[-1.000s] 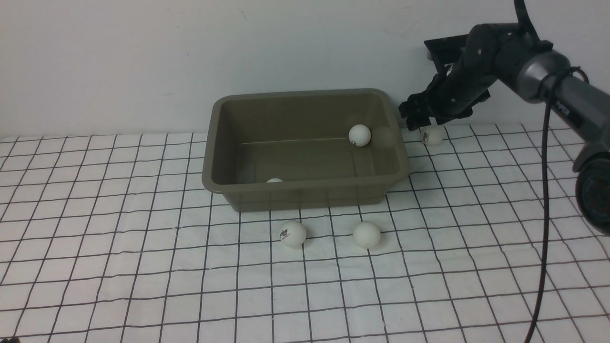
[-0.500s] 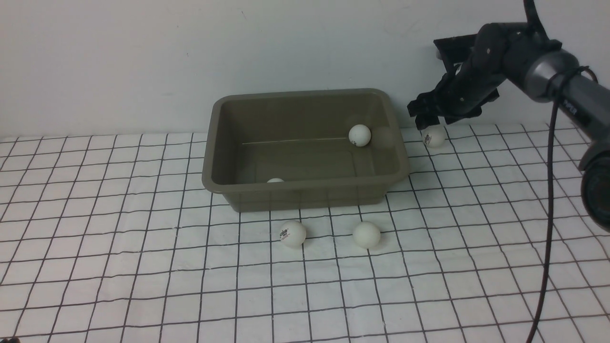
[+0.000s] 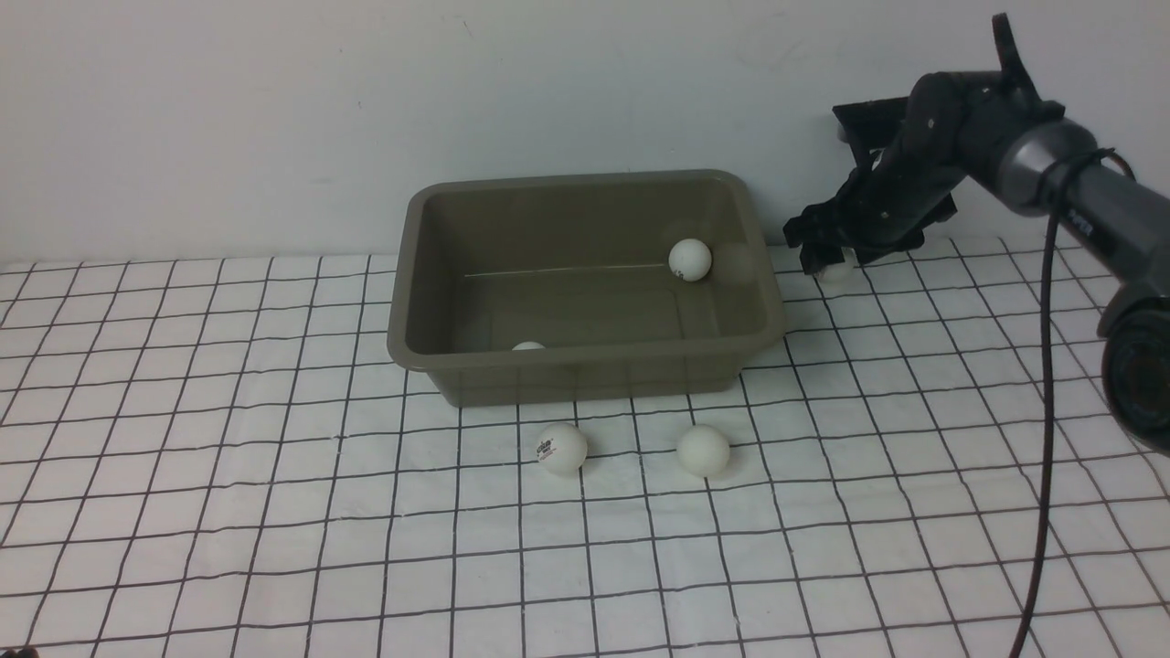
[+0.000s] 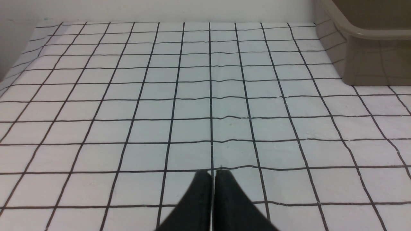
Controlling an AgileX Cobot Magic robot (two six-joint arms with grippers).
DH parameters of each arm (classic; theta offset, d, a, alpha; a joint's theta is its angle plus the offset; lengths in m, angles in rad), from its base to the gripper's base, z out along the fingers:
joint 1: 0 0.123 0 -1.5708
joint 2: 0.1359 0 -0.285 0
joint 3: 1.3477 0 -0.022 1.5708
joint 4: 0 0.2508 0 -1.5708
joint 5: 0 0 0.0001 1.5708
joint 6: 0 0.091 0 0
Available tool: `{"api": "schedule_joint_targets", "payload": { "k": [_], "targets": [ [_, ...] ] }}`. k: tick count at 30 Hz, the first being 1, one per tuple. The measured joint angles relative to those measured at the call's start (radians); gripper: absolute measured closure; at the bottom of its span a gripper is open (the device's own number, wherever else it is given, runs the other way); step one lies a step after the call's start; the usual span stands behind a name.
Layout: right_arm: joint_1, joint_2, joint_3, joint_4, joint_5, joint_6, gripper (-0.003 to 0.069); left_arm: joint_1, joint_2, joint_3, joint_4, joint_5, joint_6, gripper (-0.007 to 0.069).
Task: Put the table tennis balls into the box on the white checkered tablecloth.
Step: 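Reach for and grasp a ping pong ball on the table, then release the ping pong ball into the bin and lift the gripper away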
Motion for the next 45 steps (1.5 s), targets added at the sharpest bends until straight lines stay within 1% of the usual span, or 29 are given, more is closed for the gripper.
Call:
{"api": "schedule_joint_targets", "payload": {
  "k": [6, 10, 11, 19, 25, 31, 34, 38, 44, 45],
  "targets": [
    [0.000, 0.016, 0.000, 0.000, -0.001, 0.000, 0.0228, 0.000, 0.000, 0.000, 0.000, 0.000, 0.000, 0.0629],
    [0.000, 0.016, 0.000, 0.000, -0.002, 0.000, 0.0290, 0.000, 0.000, 0.000, 0.000, 0.000, 0.000, 0.0629],
    [0.000, 0.016, 0.000, 0.000, -0.002, 0.000, 0.0294, 0.000, 0.000, 0.000, 0.000, 0.000, 0.000, 0.0629],
    [0.000, 0.016, 0.000, 0.000, 0.006, 0.000, 0.0294, 0.000, 0.000, 0.000, 0.000, 0.000, 0.000, 0.0629],
    [0.000, -0.004, 0.000, -0.001, 0.060, 0.000, 0.0294, 0.000, 0.000, 0.000, 0.000, 0.000, 0.000, 0.0629],
    [0.000, -0.132, 0.001, -0.002, 0.151, -0.019, 0.0294, 0.000, 0.000, 0.000, 0.000, 0.000, 0.000, 0.0629],
    [0.003, -0.205, 0.001, 0.037, 0.177, -0.029, 0.0294, 0.000, 0.000, 0.000, 0.000, 0.000, 0.000, 0.0629],
    [0.054, -0.261, 0.000, 0.110, 0.187, -0.078, 0.0294, 0.000, 0.000, 0.000, 0.000, 0.000, 0.000, 0.0629],
    [0.167, -0.259, -0.002, 0.132, 0.189, -0.097, 0.0294, 0.000, 0.000, 0.000, 0.000, 0.000, 0.000, 0.0629],
    [0.172, -0.258, -0.002, 0.132, 0.188, -0.097, 0.0294, 0.000, 0.000, 0.000, 0.000, 0.000, 0.000, 0.0629]
  ]
}}
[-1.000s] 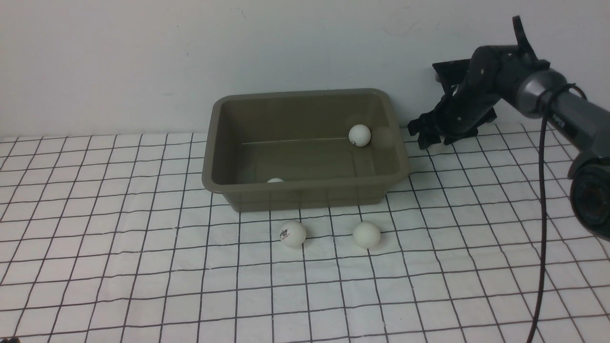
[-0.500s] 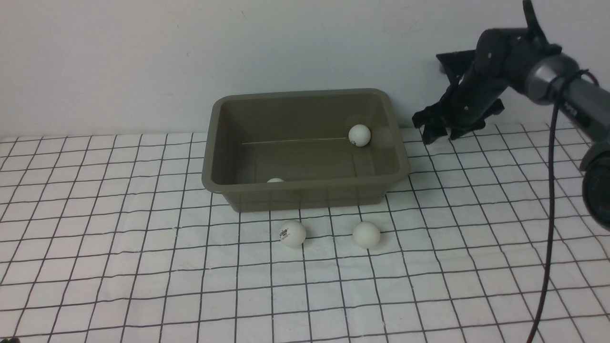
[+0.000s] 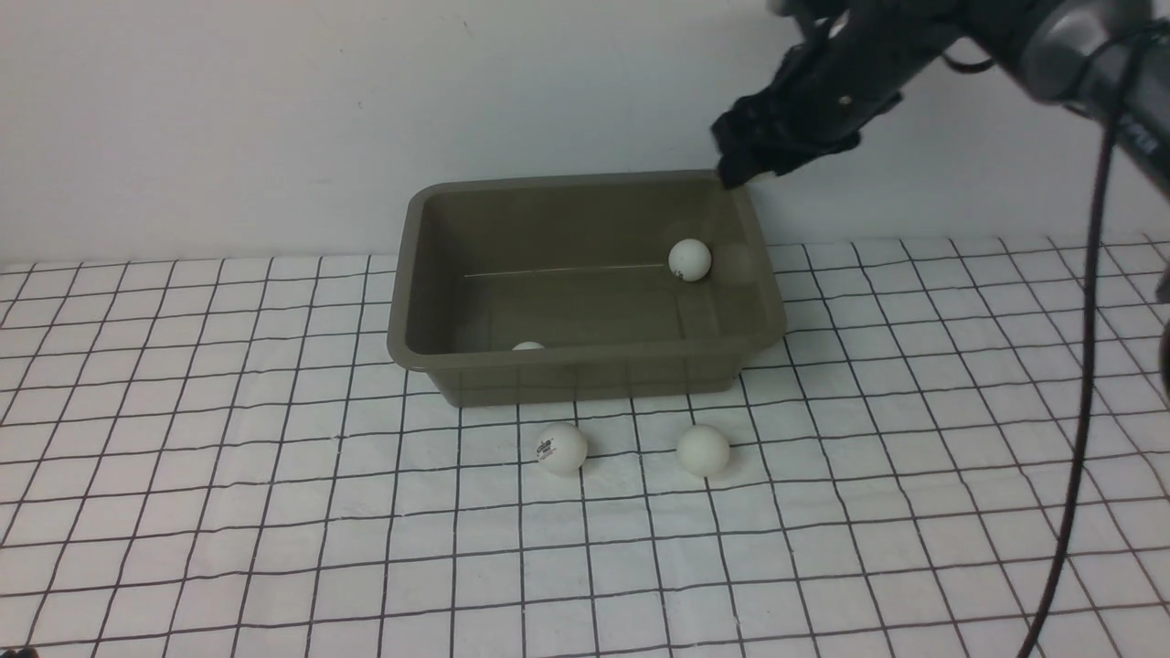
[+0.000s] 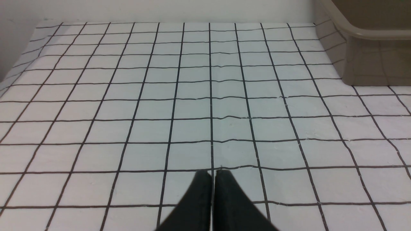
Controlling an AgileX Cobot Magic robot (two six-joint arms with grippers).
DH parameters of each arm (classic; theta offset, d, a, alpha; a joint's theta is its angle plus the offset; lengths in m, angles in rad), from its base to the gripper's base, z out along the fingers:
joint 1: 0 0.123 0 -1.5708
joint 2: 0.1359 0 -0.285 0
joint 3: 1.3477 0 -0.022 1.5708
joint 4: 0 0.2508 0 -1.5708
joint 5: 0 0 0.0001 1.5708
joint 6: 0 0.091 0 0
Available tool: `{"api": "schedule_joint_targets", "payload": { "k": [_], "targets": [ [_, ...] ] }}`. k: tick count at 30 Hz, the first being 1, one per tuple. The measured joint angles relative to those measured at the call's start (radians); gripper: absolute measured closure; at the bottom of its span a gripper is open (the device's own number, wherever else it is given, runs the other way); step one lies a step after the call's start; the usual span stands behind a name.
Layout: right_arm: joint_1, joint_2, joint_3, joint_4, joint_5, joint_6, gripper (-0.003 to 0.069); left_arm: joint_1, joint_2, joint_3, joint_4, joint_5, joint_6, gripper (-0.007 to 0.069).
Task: Put the table tennis balls into the box on the white checkered tablecloth.
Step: 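Release the ping pong ball into the bin and lift the gripper away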
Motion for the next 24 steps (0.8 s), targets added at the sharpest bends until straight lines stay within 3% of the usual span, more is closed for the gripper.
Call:
{"api": "schedule_joint_targets", "payload": {
  "k": [6, 15, 24],
  "targets": [
    [0.118, 0.051, 0.000, -0.056, -0.009, -0.001, 0.0294, 0.000, 0.000, 0.000, 0.000, 0.000, 0.000, 0.0629],
    [0.126, 0.110, 0.003, -0.078, 0.001, 0.032, 0.0270, 0.000, 0.000, 0.000, 0.000, 0.000, 0.000, 0.0629],
    [0.127, 0.002, 0.003, -0.089, 0.047, 0.063, 0.0240, 0.000, 0.000, 0.000, 0.000, 0.000, 0.000, 0.0629]
  ]
}}
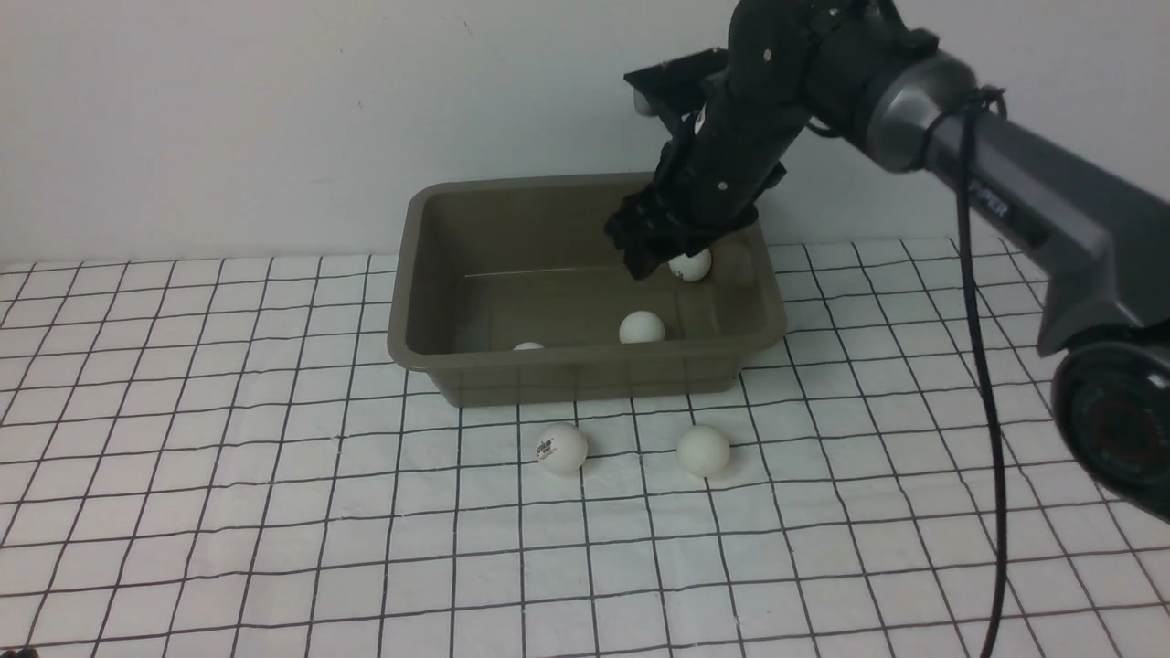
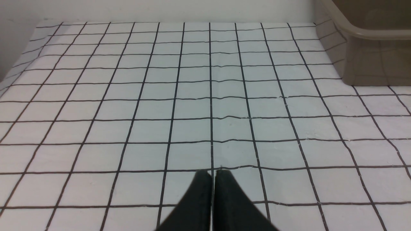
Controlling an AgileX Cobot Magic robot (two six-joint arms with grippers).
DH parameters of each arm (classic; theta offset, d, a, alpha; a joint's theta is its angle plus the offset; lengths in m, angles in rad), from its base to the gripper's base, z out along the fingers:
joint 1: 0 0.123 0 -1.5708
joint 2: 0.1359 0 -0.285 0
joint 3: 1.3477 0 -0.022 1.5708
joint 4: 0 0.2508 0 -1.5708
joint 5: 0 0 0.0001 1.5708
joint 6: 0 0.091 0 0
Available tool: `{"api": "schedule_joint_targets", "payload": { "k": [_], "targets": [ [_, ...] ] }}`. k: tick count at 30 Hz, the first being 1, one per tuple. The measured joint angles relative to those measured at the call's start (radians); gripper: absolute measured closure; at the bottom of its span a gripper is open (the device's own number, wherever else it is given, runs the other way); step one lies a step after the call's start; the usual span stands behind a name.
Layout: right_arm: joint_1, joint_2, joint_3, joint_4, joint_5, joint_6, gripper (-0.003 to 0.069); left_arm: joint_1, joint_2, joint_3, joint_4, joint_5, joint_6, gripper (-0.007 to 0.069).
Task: Put the table tennis balls into the box on the white checkered tablecloth.
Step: 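Release the ping pong ball into the bin and lift the gripper away, then reach for and grasp a ping pong ball on the table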
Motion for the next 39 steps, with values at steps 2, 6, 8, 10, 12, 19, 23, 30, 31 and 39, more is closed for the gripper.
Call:
{"api": "schedule_joint_targets", "payload": {
  "k": [2, 6, 8, 10, 12, 19, 23, 30, 31, 39],
  "targets": [
    [0.000, -0.037, 0.000, -0.014, 0.004, 0.019, 0.0239, 0.000, 0.000, 0.000, 0.000, 0.000, 0.000, 0.0629],
    [0.000, -0.106, 0.014, -0.032, 0.004, 0.044, 0.0239, 0.000, 0.000, 0.000, 0.000, 0.000, 0.000, 0.0629],
    [0.000, -0.169, 0.065, -0.044, 0.004, 0.058, 0.0239, 0.000, 0.000, 0.000, 0.000, 0.000, 0.000, 0.0629],
    [0.000, -0.250, 0.159, -0.056, 0.003, 0.064, 0.0239, 0.000, 0.000, 0.000, 0.000, 0.000, 0.000, 0.0629],
    [0.000, -0.326, 0.255, -0.065, 0.003, 0.067, 0.0239, 0.000, 0.000, 0.000, 0.000, 0.000, 0.000, 0.0629],
    [0.000, -0.525, 0.593, -0.067, 0.003, 0.068, 0.0239, 0.000, 0.000, 0.000, 0.000, 0.000, 0.000, 0.0629],
    [0.000, -0.633, 0.852, -0.061, -0.031, 0.077, 0.0244, 0.000, 0.000, 0.000, 0.000, 0.000, 0.000, 0.0629],
    [0.006, -0.653, 1.158, 0.024, -0.370, 0.113, 0.0250, 0.000, 0.000, 0.000, 0.000, 0.000, 0.000, 0.0629],
    [0.012, -0.646, 1.174, 0.026, -0.416, 0.116, 0.0250, 0.000, 0.000, 0.000, 0.000, 0.000, 0.000, 0.0629],
    [0.062, -0.570, 1.187, 0.038, -0.622, 0.122, 0.0251, 0.000, 0.000, 0.000, 0.000, 0.000, 0.000, 0.0629]
  ]
}}
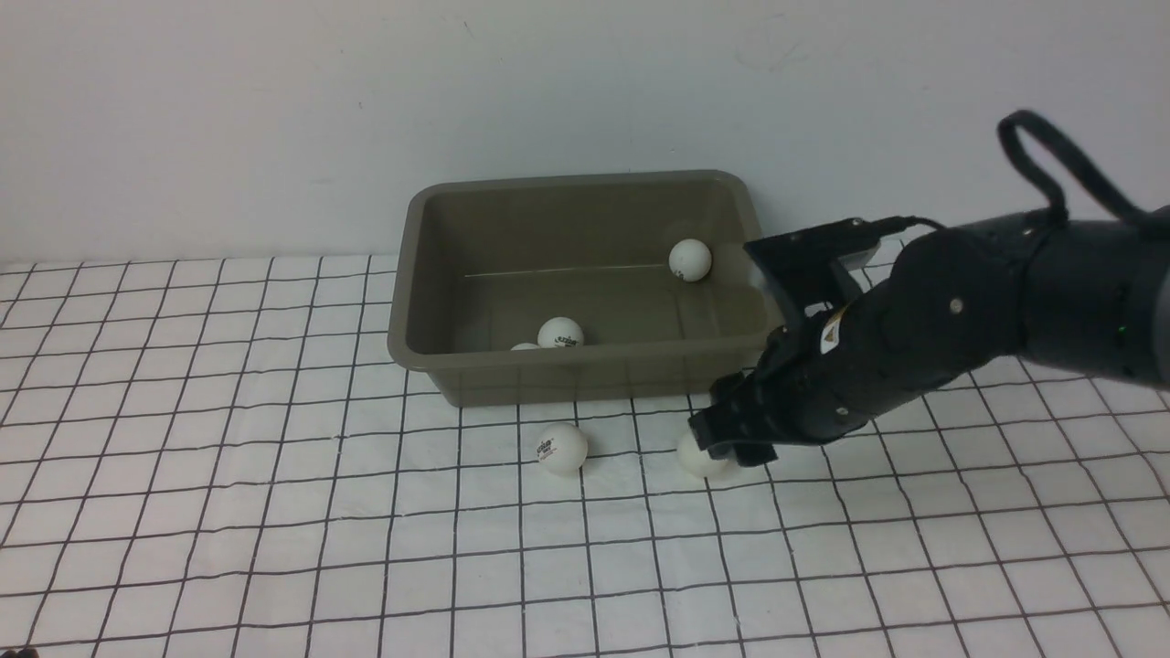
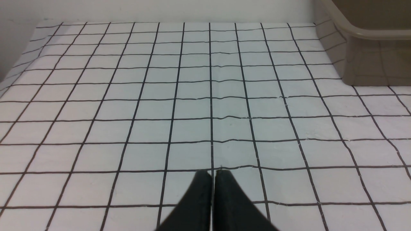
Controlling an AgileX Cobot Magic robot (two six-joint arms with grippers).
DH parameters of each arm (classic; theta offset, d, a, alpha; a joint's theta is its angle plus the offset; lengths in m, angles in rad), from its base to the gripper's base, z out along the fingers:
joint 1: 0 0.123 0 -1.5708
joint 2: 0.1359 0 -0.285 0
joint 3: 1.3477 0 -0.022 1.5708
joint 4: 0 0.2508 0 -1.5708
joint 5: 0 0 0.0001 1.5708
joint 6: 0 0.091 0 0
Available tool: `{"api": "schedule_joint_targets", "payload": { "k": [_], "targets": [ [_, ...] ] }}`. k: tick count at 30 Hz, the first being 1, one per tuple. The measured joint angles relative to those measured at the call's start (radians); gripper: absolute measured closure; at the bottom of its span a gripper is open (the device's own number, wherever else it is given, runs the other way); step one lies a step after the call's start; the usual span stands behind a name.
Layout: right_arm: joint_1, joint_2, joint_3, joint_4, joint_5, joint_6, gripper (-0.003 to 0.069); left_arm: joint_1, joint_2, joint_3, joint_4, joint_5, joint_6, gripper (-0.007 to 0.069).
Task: Put the table tennis balls into the box on the white checkered tablecloth.
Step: 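Reach for and grasp a ping pong ball on the table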
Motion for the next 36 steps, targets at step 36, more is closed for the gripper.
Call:
{"api": "schedule_joint_targets", "payload": {
  "k": [36],
  "targets": [
    [0.018, 0.168, 0.000, -0.005, -0.187, 0.000, 0.0251, 0.000, 0.000, 0.000, 0.000, 0.000, 0.000, 0.0629]
  ]
}}
